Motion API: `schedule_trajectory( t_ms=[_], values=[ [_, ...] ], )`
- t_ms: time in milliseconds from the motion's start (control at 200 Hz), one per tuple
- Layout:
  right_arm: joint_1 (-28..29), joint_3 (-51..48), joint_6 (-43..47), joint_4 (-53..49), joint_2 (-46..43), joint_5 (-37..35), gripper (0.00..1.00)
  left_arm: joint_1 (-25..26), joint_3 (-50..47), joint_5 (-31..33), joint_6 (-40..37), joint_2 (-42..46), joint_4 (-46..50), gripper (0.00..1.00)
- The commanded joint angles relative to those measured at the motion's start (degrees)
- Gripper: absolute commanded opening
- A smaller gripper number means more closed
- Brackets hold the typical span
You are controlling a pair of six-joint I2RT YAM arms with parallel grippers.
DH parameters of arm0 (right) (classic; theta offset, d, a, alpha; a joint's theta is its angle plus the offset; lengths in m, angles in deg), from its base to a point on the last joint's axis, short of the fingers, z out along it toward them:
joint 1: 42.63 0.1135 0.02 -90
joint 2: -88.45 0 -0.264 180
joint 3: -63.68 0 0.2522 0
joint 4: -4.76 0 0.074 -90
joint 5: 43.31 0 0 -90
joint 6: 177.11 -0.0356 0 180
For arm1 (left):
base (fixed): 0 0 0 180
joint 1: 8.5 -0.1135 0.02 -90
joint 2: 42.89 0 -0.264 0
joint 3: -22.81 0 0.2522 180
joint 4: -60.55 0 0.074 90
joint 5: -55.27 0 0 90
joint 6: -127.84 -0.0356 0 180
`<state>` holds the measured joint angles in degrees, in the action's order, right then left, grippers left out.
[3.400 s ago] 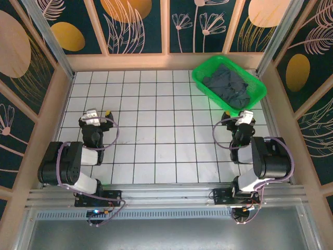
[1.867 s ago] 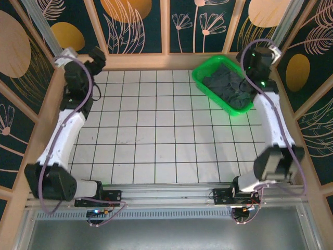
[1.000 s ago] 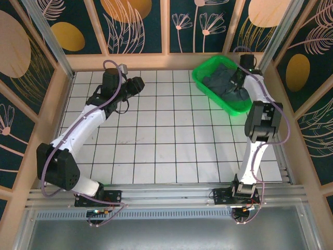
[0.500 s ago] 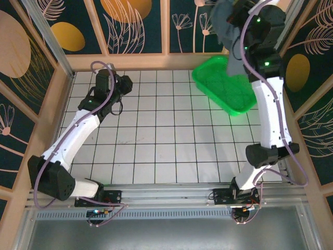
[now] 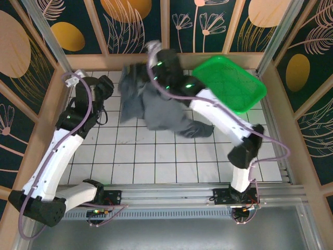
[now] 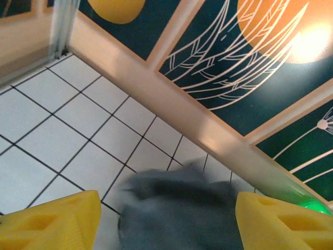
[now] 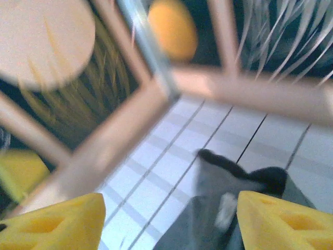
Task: Fold and stack the t-shirts
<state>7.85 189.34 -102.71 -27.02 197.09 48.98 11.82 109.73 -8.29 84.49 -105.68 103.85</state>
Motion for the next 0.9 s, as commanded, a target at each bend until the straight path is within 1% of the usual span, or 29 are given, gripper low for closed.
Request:
schedule_trajectory(
  t_ms=[0, 80, 160, 255, 315, 390, 465, 505, 520, 546, 596, 626, 666, 716, 771, 891],
  values=[
    [-0.4, -5.6, -2.2, -0.5, -3.1, 7.7, 0.72, -0.1, -1.3, 0.0, 1.2, 1.5, 5.3, 0.71],
    [-3.3, -12.7, -5.0, 1.5, -6.2, 8.8, 0.71, -0.1, -4.8, -4.5, 2.4, 1.9, 5.5, 0.71],
    [-6.9, -21.3, -8.1, 2.8, -10.0, 8.0, 0.67, -0.1, -8.2, -9.1, 4.1, 1.5, 6.0, 0.71],
    [-11.1, -32.7, -12.0, 2.9, -15.1, 3.2, 0.63, -0.1, -11.8, -15.1, 5.2, -0.1, 5.3, 0.69],
    [-14.1, -39.5, -14.3, 2.7, -17.9, 2.3, 0.6, -0.1, -13.9, -18.8, 5.7, -1.7, 3.9, 0.67],
    [-17.2, -46.2, -15.9, 1.9, -20.5, 1.6, 0.59, -0.1, -15.8, -21.8, 6.4, -4.2, 2.5, 0.64],
    [-18.8, -50.7, -16.5, 0.3, -22.0, 2.1, 0.57, -0.1, -17.1, -22.5, 5.9, -6.6, 1.9, 0.62],
    [-18.8, -52.4, -16.7, -1.2, -22.6, 2.3, 0.57, -0.1, -17.1, -20.4, 6.4, -8.0, 4.2, 0.59],
    [-20.3, -53.0, -16.7, -1.7, -22.8, 2.4, 0.56, -0.1, -17.1, -19.3, 6.5, -8.5, 5.2, 0.58],
    [-20.7, -53.9, -16.7, -2.5, -23.3, 2.5, 0.56, -0.2, -17.1, -18.1, 6.5, -9.3, 6.4, 0.56],
    [-20.8, -55.6, -16.2, -3.9, -23.8, 2.6, 0.57, -0.8, -17.2, -16.9, 6.1, -11.2, 8.3, 0.53],
    [-20.8, -56.5, -15.9, -4.5, -24.1, 2.7, 0.58, -1.4, -18.9, -17.1, 5.9, -12.1, 8.6, 0.53],
    [-20.8, -57.8, -15.9, -5.3, -24.4, 2.8, 0.59, -2.5, -19.9, -18.2, 5.4, -13.3, 7.7, 0.56],
    [-20.9, -59.6, -15.8, -5.5, -24.7, 3.0, 0.61, -4.1, -20.9, -19.4, 5.3, -14.5, 5.7, 0.63],
    [-20.9, -60.8, -15.5, -5.1, -24.4, 3.5, 0.62, -5.7, -21.2, -20.9, 4.9, -15.8, 2.3, 0.68],
    [-20.9, -61.1, -14.7, -3.6, -22.8, 3.8, 0.63, -7.7, -19.8, -22.2, 3.7, -19.4, -6.0, 0.74]
  ],
)
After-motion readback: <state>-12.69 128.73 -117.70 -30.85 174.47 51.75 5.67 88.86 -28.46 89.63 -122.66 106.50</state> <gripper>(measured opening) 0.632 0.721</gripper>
